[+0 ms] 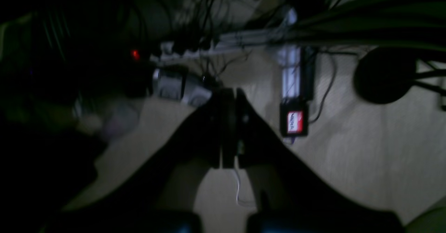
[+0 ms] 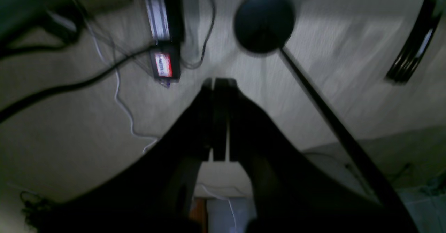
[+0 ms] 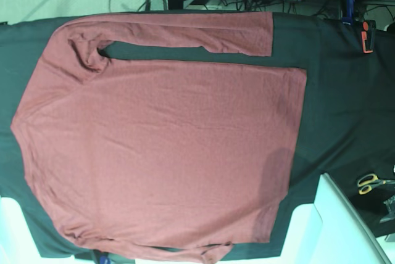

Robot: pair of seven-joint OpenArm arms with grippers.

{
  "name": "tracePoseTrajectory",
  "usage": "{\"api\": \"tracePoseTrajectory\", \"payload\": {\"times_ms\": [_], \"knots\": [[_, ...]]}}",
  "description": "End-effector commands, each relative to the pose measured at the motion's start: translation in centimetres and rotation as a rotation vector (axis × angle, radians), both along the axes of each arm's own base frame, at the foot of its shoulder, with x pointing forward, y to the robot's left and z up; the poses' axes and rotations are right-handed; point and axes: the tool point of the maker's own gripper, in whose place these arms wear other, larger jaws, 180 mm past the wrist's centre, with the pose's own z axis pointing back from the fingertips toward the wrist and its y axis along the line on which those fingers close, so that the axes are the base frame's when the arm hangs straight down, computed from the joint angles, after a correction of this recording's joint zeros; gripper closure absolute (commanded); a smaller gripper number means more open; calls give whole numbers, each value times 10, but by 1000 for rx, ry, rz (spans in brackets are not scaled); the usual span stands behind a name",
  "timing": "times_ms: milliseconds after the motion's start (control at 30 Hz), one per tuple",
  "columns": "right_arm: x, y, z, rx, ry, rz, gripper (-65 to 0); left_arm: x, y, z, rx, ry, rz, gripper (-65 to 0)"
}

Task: Fold the T-shirt properly
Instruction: 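Move both grippers toward the shirt's shoulder edge, then grasp the shoulder edge of the red shirt with both grippers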

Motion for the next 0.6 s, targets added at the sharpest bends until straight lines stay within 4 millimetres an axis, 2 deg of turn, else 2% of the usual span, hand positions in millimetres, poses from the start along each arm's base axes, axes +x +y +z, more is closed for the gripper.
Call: {"api": "tracePoseTrajectory", "payload": {"times_ms": [0, 33, 167, 233, 300, 467, 533, 567], "knots": [[-4, -5, 12, -12, -6, -6, -2, -6, 3, 11, 6, -14, -7, 0], [-1, -11, 23, -25, -26, -22, -2, -6, 3, 20, 4, -34, -14, 0], [15, -33, 66, -77, -121, -54, -2, 19, 2, 64, -24, -163, -5, 0], [22, -33, 83, -80, -165, -45, -2, 30, 7, 85, -52, -217, 42, 0], [36, -30, 105, -78, -226, -31, -2, 48, 15, 112, -93, -288, 93, 0], [80, -22, 154, -60, -394, -25, -6, 96, 18, 173, -217, -444, 158, 0], [93, -19, 164, -21, -441, -72, -9, 109, 17, 186, -250, -480, 169, 0], [97, -17, 167, 3, -456, -93, -9, 114, 18, 190, -258, -493, 164, -51]]}}
